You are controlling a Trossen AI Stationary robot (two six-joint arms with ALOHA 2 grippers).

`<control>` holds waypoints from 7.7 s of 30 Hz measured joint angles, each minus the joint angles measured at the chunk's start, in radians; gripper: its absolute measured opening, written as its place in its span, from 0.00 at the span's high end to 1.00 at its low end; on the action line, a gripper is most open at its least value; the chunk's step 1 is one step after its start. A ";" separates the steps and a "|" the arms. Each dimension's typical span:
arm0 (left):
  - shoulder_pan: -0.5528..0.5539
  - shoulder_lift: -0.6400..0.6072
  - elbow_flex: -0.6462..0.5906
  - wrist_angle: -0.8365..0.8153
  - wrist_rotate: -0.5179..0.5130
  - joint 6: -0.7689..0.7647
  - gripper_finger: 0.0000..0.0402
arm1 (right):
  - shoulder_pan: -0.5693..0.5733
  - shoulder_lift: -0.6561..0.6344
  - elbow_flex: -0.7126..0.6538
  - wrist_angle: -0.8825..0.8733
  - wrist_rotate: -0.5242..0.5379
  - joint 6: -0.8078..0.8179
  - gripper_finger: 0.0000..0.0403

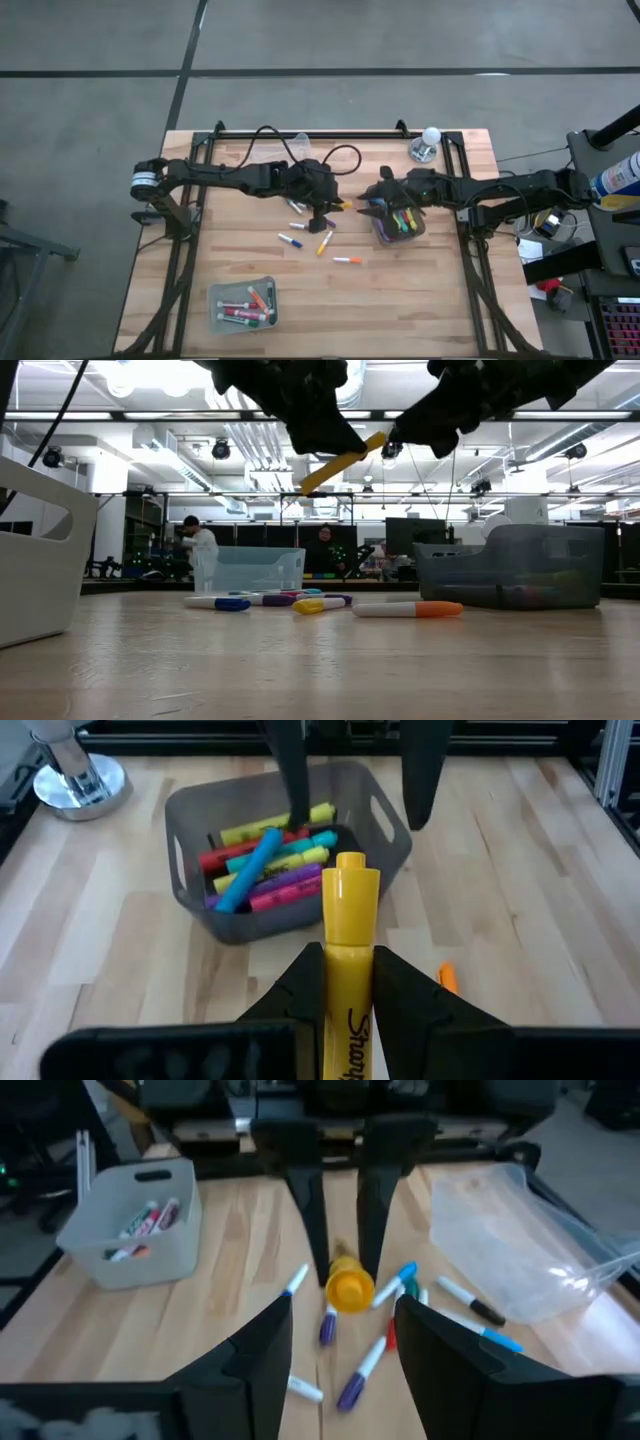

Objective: Pick & Place Markers
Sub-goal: Put the dark yellow highlighter pen into the black bin, then put the white and orange highlighter pen into the transparent bin

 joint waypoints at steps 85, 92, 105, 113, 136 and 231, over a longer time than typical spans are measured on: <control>0.002 0.003 0.031 0.096 0.039 -0.066 0.84 | -0.003 0.095 0.050 0.117 -0.049 0.019 0.86; 0.002 -0.003 0.032 0.088 0.009 -0.072 0.70 | -0.003 0.056 0.050 0.048 -0.048 0.030 0.86; 0.005 -0.046 0.031 0.058 -0.048 -0.081 0.59 | -0.003 -0.013 0.134 -0.413 0.149 0.137 0.86; 0.005 -0.052 0.030 0.016 -0.047 -0.081 0.59 | -0.003 -0.046 0.191 -0.675 0.232 0.283 0.86; 0.002 -0.054 0.028 -0.207 -0.047 -0.106 0.59 | -0.005 0.018 0.194 -0.926 0.249 0.482 0.65; -0.044 -1.282 -1.285 0.339 -0.107 -0.248 1.00 | 0.048 0.269 0.167 0.048 0.076 -0.135 0.44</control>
